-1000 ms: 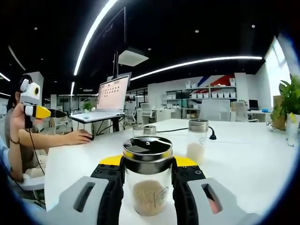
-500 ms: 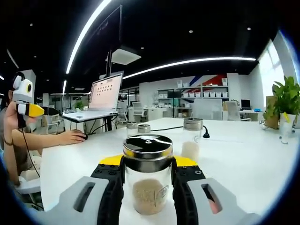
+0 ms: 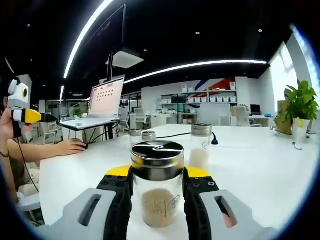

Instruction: Rotate the seasoning bottle until the label or dispensing opening points toward the visible target arrow and the bottle remains upright within the marked orientation range

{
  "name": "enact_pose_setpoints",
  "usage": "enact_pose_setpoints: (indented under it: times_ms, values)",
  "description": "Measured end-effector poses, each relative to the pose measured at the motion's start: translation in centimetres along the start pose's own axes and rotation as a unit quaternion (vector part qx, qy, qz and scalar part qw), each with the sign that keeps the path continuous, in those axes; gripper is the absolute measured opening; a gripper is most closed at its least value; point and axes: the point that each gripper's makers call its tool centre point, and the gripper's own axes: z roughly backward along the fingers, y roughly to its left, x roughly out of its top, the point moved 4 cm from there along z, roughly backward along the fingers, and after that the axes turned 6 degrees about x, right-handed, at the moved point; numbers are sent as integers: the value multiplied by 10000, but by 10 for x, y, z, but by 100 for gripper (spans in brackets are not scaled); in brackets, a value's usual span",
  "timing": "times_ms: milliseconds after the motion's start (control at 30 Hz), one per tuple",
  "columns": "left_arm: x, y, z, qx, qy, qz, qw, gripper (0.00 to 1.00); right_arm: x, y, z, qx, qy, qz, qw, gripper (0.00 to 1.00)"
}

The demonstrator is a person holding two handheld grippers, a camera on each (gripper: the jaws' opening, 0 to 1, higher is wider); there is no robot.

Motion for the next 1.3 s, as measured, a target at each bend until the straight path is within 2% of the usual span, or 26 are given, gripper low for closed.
enact_pose_setpoints:
  times_ms: [233,1000,1067,1100,1167,1233,1300]
  values:
    - [0,3,-1,29,-4,26,10000,92,-1,-1,-1,-143,63,46,9999,38]
    - [-3,3,-2,21,69,38,10000,92,-3,-1,-1,-79,176,82,9998,39]
    - [-2,3,-2,25,65,39,10000,92,-3,-1,-1,16,216,206,9996,39]
    - [-2,3,-2,27,66,41,10000,92,-4,-2,0,117,331,484,9982,39]
    - [-2,4,-2,38,74,48,10000,92,2,-1,2,131,175,727,9971,39]
    - [-2,5,-2,43,69,48,10000,92,13,2,7,171,-203,621,9977,41]
    - [-1,5,-2,42,60,57,10000,92,19,1,11,167,-285,625,9975,43]
